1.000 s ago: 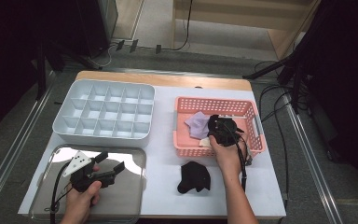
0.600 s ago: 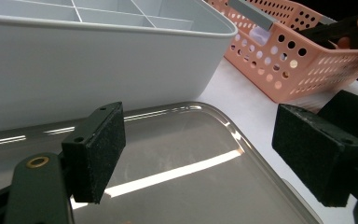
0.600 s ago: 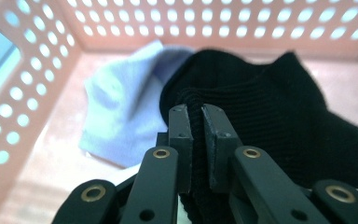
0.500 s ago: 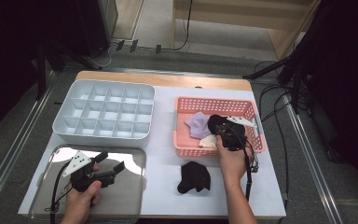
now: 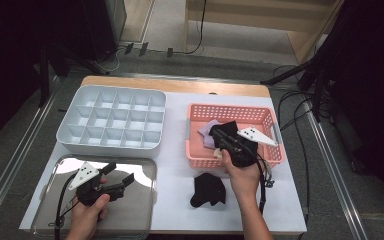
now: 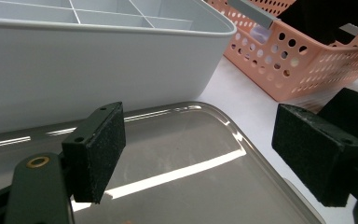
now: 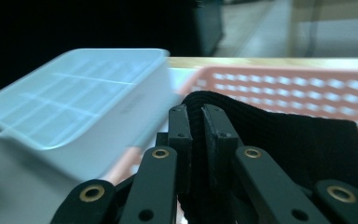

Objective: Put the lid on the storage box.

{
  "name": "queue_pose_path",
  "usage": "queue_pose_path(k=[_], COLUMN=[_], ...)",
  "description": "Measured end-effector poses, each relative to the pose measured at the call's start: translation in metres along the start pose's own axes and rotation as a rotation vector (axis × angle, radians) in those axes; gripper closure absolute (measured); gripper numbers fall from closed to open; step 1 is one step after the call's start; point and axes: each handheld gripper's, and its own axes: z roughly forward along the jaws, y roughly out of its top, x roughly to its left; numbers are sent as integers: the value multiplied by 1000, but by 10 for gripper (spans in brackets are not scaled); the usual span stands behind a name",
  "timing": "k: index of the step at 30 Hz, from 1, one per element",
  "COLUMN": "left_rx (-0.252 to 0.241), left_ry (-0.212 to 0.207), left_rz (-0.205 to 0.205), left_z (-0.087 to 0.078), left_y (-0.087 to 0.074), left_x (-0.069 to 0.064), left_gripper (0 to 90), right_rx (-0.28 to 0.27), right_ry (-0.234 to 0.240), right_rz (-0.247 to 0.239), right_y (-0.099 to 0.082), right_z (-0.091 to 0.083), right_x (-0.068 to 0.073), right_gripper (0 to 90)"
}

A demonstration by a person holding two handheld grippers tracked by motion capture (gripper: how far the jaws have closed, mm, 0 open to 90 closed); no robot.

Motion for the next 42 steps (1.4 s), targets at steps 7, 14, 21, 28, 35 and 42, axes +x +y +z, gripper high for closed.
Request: queue_pose_path(k=[7, 14, 21, 28, 35, 42], left_rx=[0, 0, 0, 0, 1, 0], left_ry=[3, 5, 5, 6, 3, -1], left_rz=[6, 8, 9, 10, 8, 8], left_z=[0, 0, 0, 0, 0, 0], left_y=[0, 0, 0, 0, 0, -1], left_x=[-1, -1, -1, -1, -1, -1], left_gripper=[189, 190, 190, 191, 192, 194], right_rx=[55, 88, 50, 172, 228, 350], right_ry=[-25, -184, -268, -314, -383, -425], right_rz=[77, 170, 173, 227, 188, 215], right_y=[-3, -9, -6, -12, -16, -14], right_z=[2, 4, -2, 4, 20, 25], right_x=[-16, -54, -67, -79, -79, -83], right_gripper=[832, 811, 517, 375, 286, 433])
